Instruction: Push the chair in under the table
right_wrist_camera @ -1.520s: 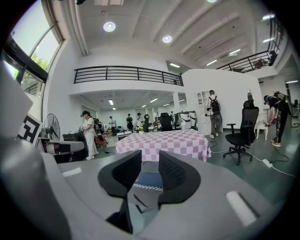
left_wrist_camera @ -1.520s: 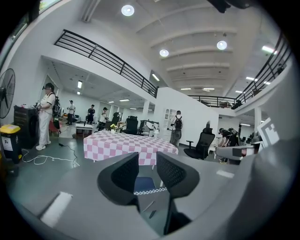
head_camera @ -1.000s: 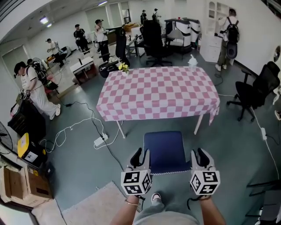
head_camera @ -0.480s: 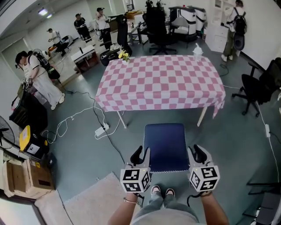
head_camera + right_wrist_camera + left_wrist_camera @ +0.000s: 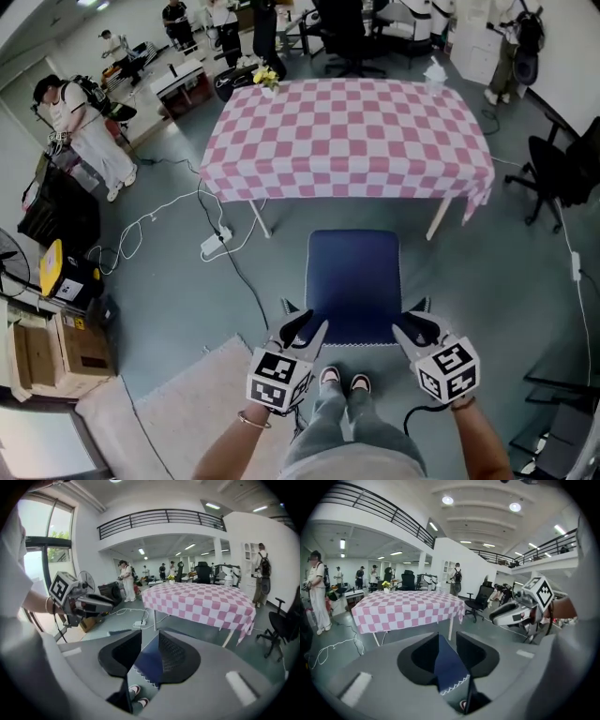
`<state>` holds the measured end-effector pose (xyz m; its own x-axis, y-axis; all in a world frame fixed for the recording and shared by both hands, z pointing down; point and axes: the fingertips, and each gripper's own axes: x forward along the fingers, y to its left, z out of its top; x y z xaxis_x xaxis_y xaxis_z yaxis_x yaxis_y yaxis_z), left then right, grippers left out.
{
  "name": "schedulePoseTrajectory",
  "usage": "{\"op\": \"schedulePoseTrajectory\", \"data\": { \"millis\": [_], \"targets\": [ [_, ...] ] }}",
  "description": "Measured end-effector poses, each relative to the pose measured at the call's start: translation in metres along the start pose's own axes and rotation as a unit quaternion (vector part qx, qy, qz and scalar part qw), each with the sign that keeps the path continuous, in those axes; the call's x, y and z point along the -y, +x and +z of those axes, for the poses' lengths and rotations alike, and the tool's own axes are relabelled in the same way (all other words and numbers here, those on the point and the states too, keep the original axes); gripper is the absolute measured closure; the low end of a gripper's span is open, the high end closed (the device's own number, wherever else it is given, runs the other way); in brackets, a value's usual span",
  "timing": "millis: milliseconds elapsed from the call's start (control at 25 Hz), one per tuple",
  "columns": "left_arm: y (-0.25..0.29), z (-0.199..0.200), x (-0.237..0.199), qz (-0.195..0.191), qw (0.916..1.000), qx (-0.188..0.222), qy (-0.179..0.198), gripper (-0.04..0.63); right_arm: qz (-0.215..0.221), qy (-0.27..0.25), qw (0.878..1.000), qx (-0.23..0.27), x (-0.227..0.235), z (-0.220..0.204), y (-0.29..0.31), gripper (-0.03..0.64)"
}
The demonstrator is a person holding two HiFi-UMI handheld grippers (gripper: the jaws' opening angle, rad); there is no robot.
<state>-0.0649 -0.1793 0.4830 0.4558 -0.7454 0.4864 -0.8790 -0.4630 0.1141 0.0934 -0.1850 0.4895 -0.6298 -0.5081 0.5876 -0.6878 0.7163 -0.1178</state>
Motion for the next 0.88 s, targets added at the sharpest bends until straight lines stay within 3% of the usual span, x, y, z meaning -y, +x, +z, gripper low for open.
{"op": "schedulePoseTrajectory", "data": {
  "millis": [120, 280, 480, 680, 760, 880],
  "targets": [
    [-0.004, -0.019, 0.02, -0.051, 0.9967, -0.046, 0.044, 0.477, 0.034, -0.049, 0.996, -0.059, -0.009, -0.026, -0.002, 0.517],
    [-0.007, -0.048, 0.039, -0.11, 0.9808, -0.105, 0.122, 0.477, 0.079, -0.14, 0.979, -0.128, -0.022, -0.058, -0.001, 0.517],
    [-0.004, -0.079, 0.039, -0.126, 0.9524, -0.165, 0.223, 0.476, 0.099, -0.244, 0.947, -0.183, -0.021, -0.084, 0.004, 0.517],
    [-0.003, -0.104, 0.035, -0.13, 0.9125, -0.206, 0.329, 0.469, 0.1, -0.315, 0.918, -0.218, -0.012, -0.097, 0.008, 0.517],
    [-0.002, -0.112, 0.033, -0.132, 0.8996, -0.217, 0.355, 0.468, 0.105, -0.33, 0.908, -0.236, -0.008, -0.105, 0.01, 0.517],
    [0.003, -0.12, 0.027, -0.13, 0.8885, -0.228, 0.376, 0.465, 0.115, -0.34, 0.896, -0.261, -0.005, -0.116, 0.013, 0.517]
  ]
}}
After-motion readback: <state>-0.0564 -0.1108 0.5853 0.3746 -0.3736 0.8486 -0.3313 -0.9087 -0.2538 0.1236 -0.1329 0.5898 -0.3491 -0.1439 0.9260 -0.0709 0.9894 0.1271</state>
